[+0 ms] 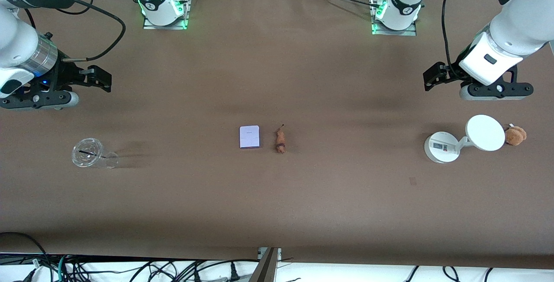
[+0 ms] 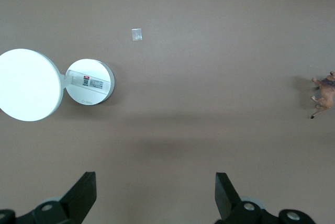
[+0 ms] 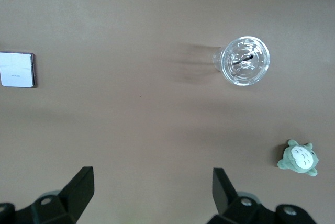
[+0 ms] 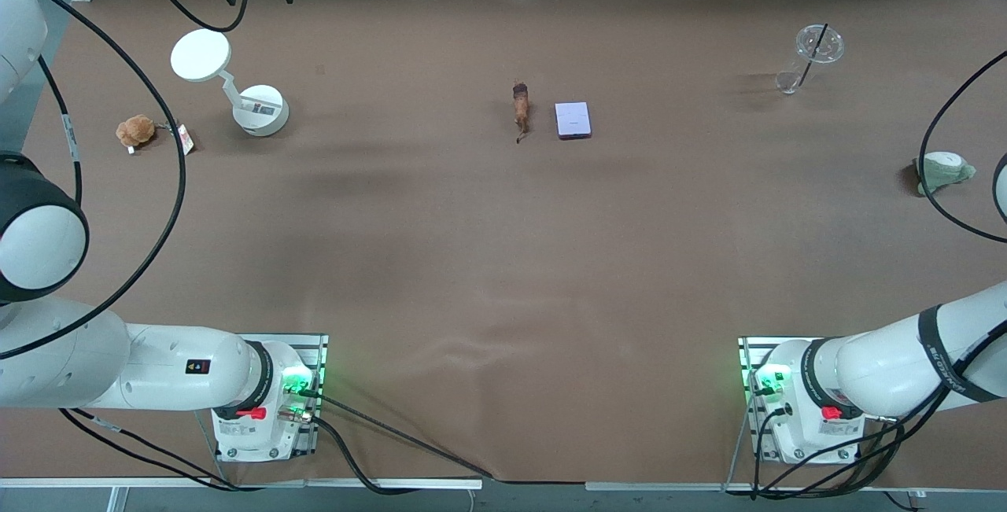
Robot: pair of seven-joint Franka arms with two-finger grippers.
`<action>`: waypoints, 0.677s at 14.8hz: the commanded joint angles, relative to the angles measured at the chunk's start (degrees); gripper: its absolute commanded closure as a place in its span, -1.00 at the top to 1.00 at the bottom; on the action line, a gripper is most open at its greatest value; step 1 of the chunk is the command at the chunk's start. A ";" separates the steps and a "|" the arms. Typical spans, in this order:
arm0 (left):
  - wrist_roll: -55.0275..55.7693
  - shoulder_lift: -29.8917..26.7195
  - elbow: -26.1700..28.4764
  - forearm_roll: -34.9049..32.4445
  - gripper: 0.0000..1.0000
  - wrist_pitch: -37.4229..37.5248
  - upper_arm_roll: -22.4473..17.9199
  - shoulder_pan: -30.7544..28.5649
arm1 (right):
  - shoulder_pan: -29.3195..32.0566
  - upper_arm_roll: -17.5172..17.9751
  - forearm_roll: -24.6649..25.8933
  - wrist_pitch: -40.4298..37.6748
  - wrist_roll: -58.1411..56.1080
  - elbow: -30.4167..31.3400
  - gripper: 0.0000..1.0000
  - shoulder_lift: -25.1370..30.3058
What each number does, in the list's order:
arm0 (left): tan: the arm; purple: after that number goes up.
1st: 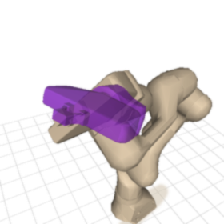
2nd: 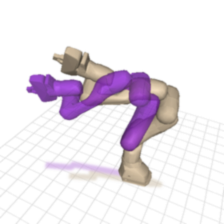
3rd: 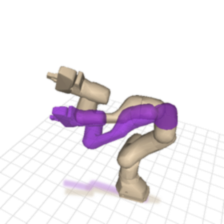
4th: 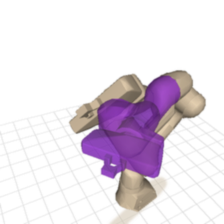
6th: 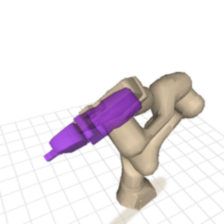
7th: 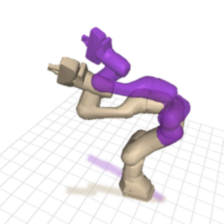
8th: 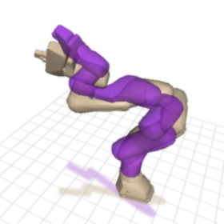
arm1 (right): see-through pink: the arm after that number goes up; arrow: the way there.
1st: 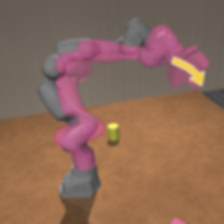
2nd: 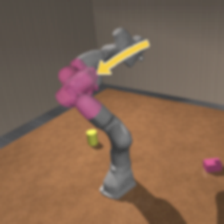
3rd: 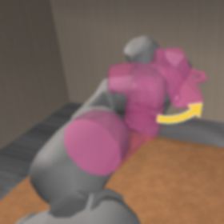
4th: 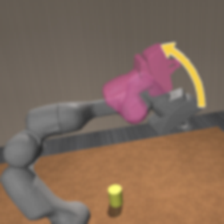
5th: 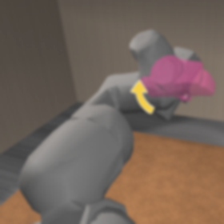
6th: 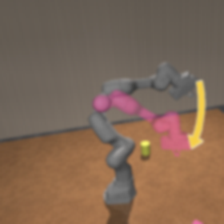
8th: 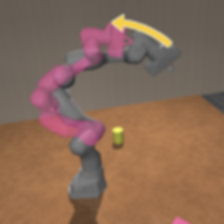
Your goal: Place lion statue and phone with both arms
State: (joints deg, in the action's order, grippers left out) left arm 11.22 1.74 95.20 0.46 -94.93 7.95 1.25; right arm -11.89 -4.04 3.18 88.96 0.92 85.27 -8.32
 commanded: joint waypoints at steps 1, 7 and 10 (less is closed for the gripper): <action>-0.33 0.19 -0.89 -0.10 1.00 -0.17 -0.04 -0.64 | 0.12 0.09 0.43 -0.36 0.31 -0.46 1.00 0.32; -0.33 0.19 -0.89 -0.10 1.00 -0.43 -0.04 -0.64 | 0.12 0.09 0.34 -0.28 0.31 -0.46 1.00 0.32; 0.29 0.19 -1.07 -0.19 1.00 -0.52 -0.04 -0.55 | 0.20 0.00 0.34 -0.27 0.31 -0.46 1.00 0.32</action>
State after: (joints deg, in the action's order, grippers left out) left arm 11.25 1.75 95.19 0.46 -95.40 7.72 0.90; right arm -11.87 -4.06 3.18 88.96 0.92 85.27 -8.32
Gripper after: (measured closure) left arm 0.000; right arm 0.000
